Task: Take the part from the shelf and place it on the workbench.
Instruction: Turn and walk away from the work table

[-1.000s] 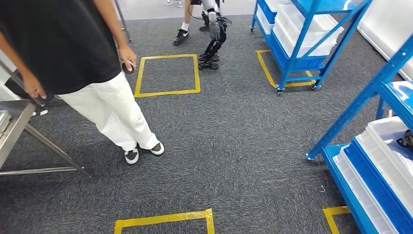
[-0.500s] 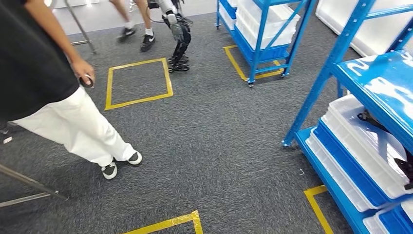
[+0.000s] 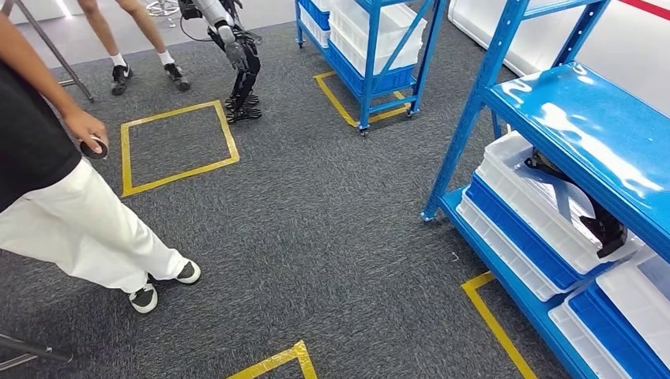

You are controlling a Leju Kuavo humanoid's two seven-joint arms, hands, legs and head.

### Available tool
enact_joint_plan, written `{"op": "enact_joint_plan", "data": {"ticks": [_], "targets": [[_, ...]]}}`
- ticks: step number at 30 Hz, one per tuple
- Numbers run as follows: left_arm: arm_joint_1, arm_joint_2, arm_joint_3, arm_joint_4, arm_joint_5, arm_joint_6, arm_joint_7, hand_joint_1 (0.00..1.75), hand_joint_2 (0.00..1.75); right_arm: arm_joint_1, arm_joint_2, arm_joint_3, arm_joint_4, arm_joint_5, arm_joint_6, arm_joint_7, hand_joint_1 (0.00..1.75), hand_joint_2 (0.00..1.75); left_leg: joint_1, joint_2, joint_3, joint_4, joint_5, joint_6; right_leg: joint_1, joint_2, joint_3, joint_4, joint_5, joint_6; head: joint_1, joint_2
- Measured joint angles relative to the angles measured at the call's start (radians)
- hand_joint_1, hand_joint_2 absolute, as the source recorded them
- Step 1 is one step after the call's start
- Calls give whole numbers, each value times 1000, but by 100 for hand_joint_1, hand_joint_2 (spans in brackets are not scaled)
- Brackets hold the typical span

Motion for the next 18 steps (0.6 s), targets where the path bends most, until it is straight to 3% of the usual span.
{"op": "enact_joint_plan", "data": {"ticks": [2,4,6,8,10,12,13,14,15,17,18], "targets": [[-3,0,0,0,-1,0,0,0,0,-1,-1,0,0,-1,0,0,0,0,-3,19,4,1,-4,-7,2,-45,81,-147,52,-3,0,0],[-5,0,0,0,-2,0,0,0,0,-3,-1,0,0,-1,0,0,0,0,-9,36,8,3,-8,-18,7,-66,113,-211,66,-14,-2,0],[-8,0,0,0,-3,0,0,0,0,-3,-2,0,0,-2,0,-1,0,0,-6,48,12,3,-11,-30,10,-44,111,-215,69,-28,-2,0],[-11,0,0,0,-4,0,0,0,0,-2,-2,0,0,-4,0,-1,0,0,1,13,3,33,-35,-44,5,-24,111,-219,75,-41,-2,0],[-9,0,-1,0,-5,1,0,0,0,-4,-2,0,0,-6,0,-2,0,0,7,-39,-44,146,-100,-54,1,-1,109,-220,80,-51,-3,0],[-4,0,-1,0,-6,1,0,0,0,-6,-2,0,0,-8,1,-3,0,0,9,-54,-107,283,-156,-59,1,26,105,-220,83,-55,-4,0],[-3,0,-1,0,-7,1,0,0,0,-4,-2,0,0,-8,1,-3,0,0,10,-55,-122,312,-158,-60,1,40,104,-220,84,-55,-4,0],[-3,0,-1,0,-7,1,0,0,0,-3,-2,0,0,-8,1,-3,0,0,10,-57,-117,299,-141,-59,1,55,105,-219,84,-54,-4,0],[-4,0,-2,0,-8,1,0,0,0,-2,-2,0,0,-8,4,-2,0,0,10,-62,-94,247,-107,-57,1,69,106,-219,85,-53,-4,0],[-4,0,-2,0,-10,1,0,0,0,-2,-2,0,0,-9,11,0,0,0,13,-109,-27,93,-37,-50,2,95,105,-218,87,-48,-4,0],[-4,1,-2,0,-12,0,1,0,0,-3,-1,0,0,-10,14,2,0,0,13,-131,-4,37,-17,-47,2,107,102,-217,89,-43,-4,0]]}}
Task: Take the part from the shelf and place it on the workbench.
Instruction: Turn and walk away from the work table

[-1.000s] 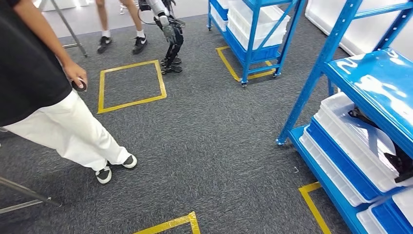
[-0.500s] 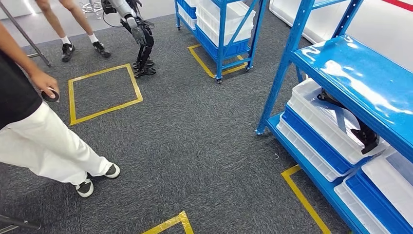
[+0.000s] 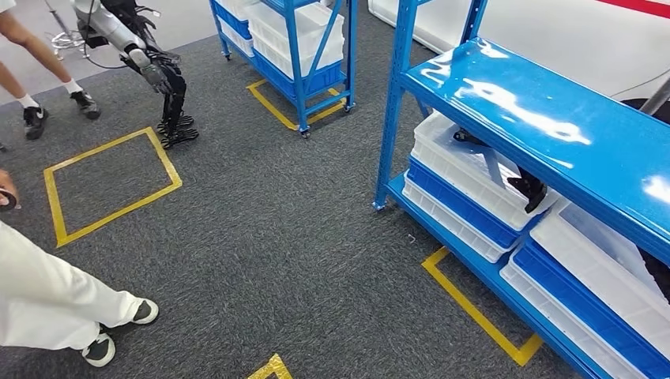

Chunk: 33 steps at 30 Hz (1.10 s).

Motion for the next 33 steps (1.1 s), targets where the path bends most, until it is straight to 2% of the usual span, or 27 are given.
{"op": "enact_joint_plan", "data": {"ticks": [1,2,3,4,6,7,8,9,10,11,12,14,15,16,17,18,19,20,22,24,25,26,27,28,30,32,33], "targets": [[0,0,0,0,-1,0,1,0,0,0,0,0,0,0,1,1,0,0,-1,-17,11,-29,8,3,0,10,-4,0,2,5,0,0],[0,0,-1,0,-2,-1,2,0,0,0,0,0,0,-1,0,2,0,0,-3,-17,11,-35,7,6,-1,20,-8,-1,5,12,1,0],[0,0,-1,0,-2,-1,3,0,0,1,0,0,0,-1,-1,2,0,0,-4,-6,11,-37,10,11,-2,30,-11,-3,7,18,1,0],[-1,-1,-1,0,-2,-1,4,0,0,3,-1,0,0,-2,-3,2,0,0,-4,5,11,-40,13,17,-4,22,-15,1,5,23,1,0],[-2,-2,-1,-1,-2,-1,4,0,0,4,-1,0,0,-3,-6,2,0,0,-1,32,13,-49,20,32,-3,-29,-43,57,-32,29,3,0],[-2,-2,-1,-1,-2,-1,4,0,0,3,-1,0,0,-3,-7,2,0,0,-1,47,14,-50,21,37,-3,-62,-71,117,-66,32,4,0],[0,-2,-1,-1,-2,-1,4,0,0,2,-1,0,0,-3,-7,2,0,0,-2,62,13,-51,20,40,-3,-82,-104,188,-102,35,6,0],[1,-2,-1,-1,-2,-2,4,0,0,1,-1,0,0,-3,-7,1,0,0,-3,77,13,-50,20,41,-4,-89,-135,253,-128,39,6,0],[2,-2,-2,-1,-2,-2,4,0,0,2,-1,0,0,-3,-8,1,0,0,-4,92,13,-50,19,41,-5,-93,-153,293,-138,42,6,0],[1,-2,-2,-1,-2,-2,4,0,0,2,-2,0,0,-3,-8,1,0,0,-3,105,13,-50,18,40,-6,-96,-151,292,-128,45,6,0],[0,-2,-2,-1,-2,-3,4,0,0,3,-2,0,0,-3,-9,1,0,0,-3,116,14,-50,17,38,-8,-102,-127,250,-102,47,6,0],[-3,-3,-3,-1,-3,-3,4,0,0,2,-4,0,0,-4,-11,0,0,0,-5,136,19,-48,12,31,-8,-141,-44,101,-41,47,6,0],[-4,-3,-3,-1,-4,-4,4,0,0,1,-5,0,0,-5,-12,-2,0,0,-7,145,21,-47,9,25,-7,-158,-12,42,-22,44,6,0],[-6,-3,-3,-1,-4,-4,4,0,0,0,-5,0,0,-7,-13,-5,0,0,-10,153,24,-46,6,19,-5,-169,5,9,-15,39,5,0],[-8,-3,-3,-1,-5,-4,4,0,0,-1,-6,0,0,-8,-13,-7,0,0,-12,161,26,-46,5,13,-1,-167,7,0,-15,33,4,0],[-11,-4,-3,-1,-5,-5,4,0,0,-1,-6,0,0,-10,-14,-8,0,0,-11,170,28,-47,4,8,0,-155,4,0,-13,26,4,0],[-14,-4,-3,-1,-5,-6,4,0,0,-1,-6,0,1,-10,-14,-9,0,0,-8,171,30,-44,1,2,-1,-145,3,-1,-11,20,4,0],[-16,-4,-3,-1,-5,-6,4,0,0,-1,-7,0,1,-11,-14,-9,0,0,-4,160,27,-32,-10,-4,-2,-136,2,-2,-9,13,4,0],[-16,-4,-3,-1,-5,-7,4,0,0,-1,-7,0,1,-13,-14,-9,0,0,1,117,-8,53,-63,-14,-6,-117,1,-4,-3,1,3,0],[-11,-4,-4,-1,-5,-7,4,0,0,-3,-8,0,1,-15,-14,-9,0,0,1,86,-75,199,-130,-18,-5,-92,-2,-4,-1,-5,2,0],[-9,-4,-4,-1,-5,-8,4,0,0,-2,-8,0,1,-16,-14,-9,0,0,1,80,-100,251,-144,-18,-5,-78,-3,-4,0,-6,2,0],[-7,-4,-4,-1,-5,-8,4,0,0,-2,-8,0,1,-17,-14,-9,0,0,1,76,-109,264,-137,-17,-4,-63,-2,-3,1,-6,2,0],[-7,-4,-4,-1,-5,-8,4,0,0,0,-8,0,1,-18,-14,-9,0,0,1,72,-97,233,-111,-14,-4,-49,-2,-3,1,-6,2,0],[-7,-4,-4,-1,-5,-8,4,0,0,0,-8,0,1,-18,-14,-9,0,0,1,64,-69,167,-72,-10,-4,-35,0,-3,2,-5,2,0],[-8,-3,-4,-1,-5,-8,4,0,0,0,-7,0,1,-19,-14,-9,0,0,0,19,-8,21,-8,1,-4,-10,-2,-3,4,0,2,0],[-9,-2,-4,-1,-4,-9,5,0,0,0,-7,0,1,-20,-14,-8,0,0,-4,-10,15,-40,9,8,-6,10,-8,-2,7,10,2,0],[-10,-3,-4,-1,-4,-9,5,0,0,1,-7,0,1,-22,-14,-8,0,0,-6,-2,15,-43,10,10,-6,20,-11,-4,9,18,2,0]]}}
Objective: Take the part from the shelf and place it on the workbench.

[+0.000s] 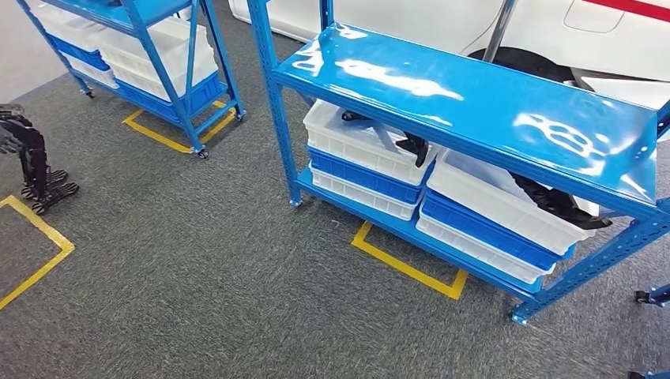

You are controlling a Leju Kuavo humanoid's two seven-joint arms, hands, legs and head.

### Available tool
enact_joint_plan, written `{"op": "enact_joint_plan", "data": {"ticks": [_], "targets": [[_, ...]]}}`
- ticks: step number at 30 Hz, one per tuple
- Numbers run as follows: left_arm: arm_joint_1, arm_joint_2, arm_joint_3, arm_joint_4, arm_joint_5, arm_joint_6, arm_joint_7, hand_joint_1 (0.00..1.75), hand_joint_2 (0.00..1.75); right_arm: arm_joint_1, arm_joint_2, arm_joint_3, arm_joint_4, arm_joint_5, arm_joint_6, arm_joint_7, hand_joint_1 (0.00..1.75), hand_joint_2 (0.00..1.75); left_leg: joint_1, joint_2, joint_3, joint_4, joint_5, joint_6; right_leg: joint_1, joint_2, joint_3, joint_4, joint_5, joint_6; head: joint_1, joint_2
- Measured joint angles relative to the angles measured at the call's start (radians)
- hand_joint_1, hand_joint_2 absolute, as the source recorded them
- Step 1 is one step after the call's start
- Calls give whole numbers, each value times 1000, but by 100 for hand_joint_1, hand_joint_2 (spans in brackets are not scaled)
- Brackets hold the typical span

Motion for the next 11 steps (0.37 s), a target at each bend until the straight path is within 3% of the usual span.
{"op": "enact_joint_plan", "data": {"ticks": [1,3,5,7,8,9,11], "targets": [[-1,-2,0,0,0,0,0,0,0,1,-1,0,1,-1,0,1,0,0,1,10,0,-3,3,5,-1,4,-2,-1,1,6,0,0],[-2,-5,0,-1,1,-1,1,0,0,3,-3,0,3,-3,0,3,0,0,5,32,2,-13,12,17,0,-30,-18,28,-20,15,2,0],[-1,-5,0,-1,1,-1,2,0,0,2,-4,0,3,-6,0,4,0,0,6,58,2,-17,15,26,1,-89,-70,142,-87,23,4,0],[4,-5,0,-1,2,-2,2,0,0,1,-4,0,3,-9,0,5,0,0,5,88,1,-17,13,29,-1,-110,-131,276,-145,32,4,0],[5,-5,0,-1,2,-3,2,0,0,1,-5,0,3,-10,0,6,0,0,5,101,1,-17,13,29,-2,-114,-142,301,-147,36,4,0],[6,-5,0,-1,2,-3,2,0,0,2,-5,0,4,-11,0,8,0,0,6,113,2,-17,12,27,-5,-118,-130,284,-130,39,4,0],[5,-6,0,-1,1,-4,2,0,0,2,-7,0,4,-13,0,10,0,0,7,130,6,-16,9,23,-8,-132,-79,191,-80,42,5,0]]}}
